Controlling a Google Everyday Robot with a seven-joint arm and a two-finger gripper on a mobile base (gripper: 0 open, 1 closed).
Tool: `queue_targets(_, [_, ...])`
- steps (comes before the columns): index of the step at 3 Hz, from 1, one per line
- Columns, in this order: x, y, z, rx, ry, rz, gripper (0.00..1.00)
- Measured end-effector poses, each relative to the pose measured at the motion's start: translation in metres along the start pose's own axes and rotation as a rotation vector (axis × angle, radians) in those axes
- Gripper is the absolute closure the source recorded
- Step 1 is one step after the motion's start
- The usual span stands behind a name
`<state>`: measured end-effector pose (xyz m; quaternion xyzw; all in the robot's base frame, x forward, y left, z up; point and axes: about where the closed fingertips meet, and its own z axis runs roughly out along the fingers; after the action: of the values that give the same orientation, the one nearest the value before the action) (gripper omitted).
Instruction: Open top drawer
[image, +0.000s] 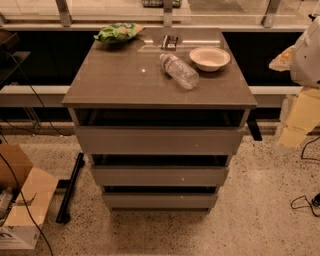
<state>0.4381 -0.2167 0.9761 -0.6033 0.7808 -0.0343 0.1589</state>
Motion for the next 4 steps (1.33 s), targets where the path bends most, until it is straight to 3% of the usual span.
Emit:
queue_targets(1, [0.0, 0.0, 0.0, 0.0, 0.0, 0.0, 0.0])
queue_targets(2, [-0.001, 0.002, 0.009, 0.022, -0.023, 0.044, 0.0])
queue_targets(3, [-0.028, 0.011, 0.037, 0.062, -0.058, 0.116, 0.0])
queue_targets(4, [-0.057, 0.009, 0.079, 0.072, -0.116, 0.169, 0.0])
